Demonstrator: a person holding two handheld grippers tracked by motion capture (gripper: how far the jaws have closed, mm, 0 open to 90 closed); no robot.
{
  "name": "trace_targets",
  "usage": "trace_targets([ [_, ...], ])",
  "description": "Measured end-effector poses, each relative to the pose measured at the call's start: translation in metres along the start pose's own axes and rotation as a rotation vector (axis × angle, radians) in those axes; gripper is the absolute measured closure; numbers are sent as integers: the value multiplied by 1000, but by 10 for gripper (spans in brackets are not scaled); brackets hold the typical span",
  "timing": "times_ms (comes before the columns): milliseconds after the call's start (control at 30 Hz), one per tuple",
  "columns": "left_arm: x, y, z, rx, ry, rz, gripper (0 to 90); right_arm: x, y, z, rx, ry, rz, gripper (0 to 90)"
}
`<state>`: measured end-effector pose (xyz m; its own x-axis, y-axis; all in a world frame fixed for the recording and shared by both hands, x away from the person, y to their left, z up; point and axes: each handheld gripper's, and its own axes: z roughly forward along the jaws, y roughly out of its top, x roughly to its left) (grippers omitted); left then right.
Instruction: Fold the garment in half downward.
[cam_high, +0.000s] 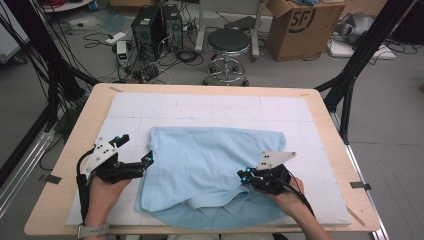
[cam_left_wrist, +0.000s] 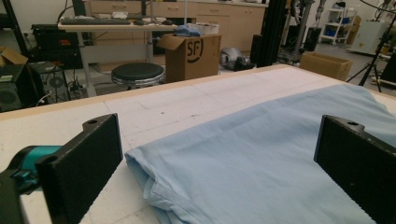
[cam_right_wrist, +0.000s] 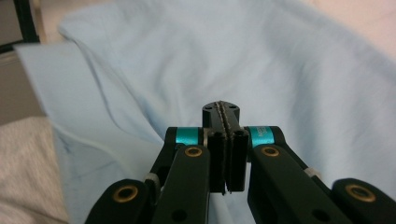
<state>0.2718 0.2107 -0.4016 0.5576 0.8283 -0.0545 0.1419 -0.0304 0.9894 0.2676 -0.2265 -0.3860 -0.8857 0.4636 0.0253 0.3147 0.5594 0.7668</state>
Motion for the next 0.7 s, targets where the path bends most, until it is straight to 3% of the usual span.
trace_targets([
  [67,1,0,-1,0,1,0,17,0,-3,9,31,37,-10,897],
  [167,3,0,-2,-6,7,-4,17,11,-10,16,76,120,-28,897],
  [233,3,0,-3,-7,6,-9,17,21,-15,15,103,150,-48,898],
  [367,1,0,-2,-6,4,-2,17,39,-29,13,142,156,-102,897],
  [533,-1,1,1,-2,-5,4,17,53,-46,17,155,148,-122,898],
  [700,-2,1,1,-1,-3,2,17,56,-58,16,91,138,-88,899],
])
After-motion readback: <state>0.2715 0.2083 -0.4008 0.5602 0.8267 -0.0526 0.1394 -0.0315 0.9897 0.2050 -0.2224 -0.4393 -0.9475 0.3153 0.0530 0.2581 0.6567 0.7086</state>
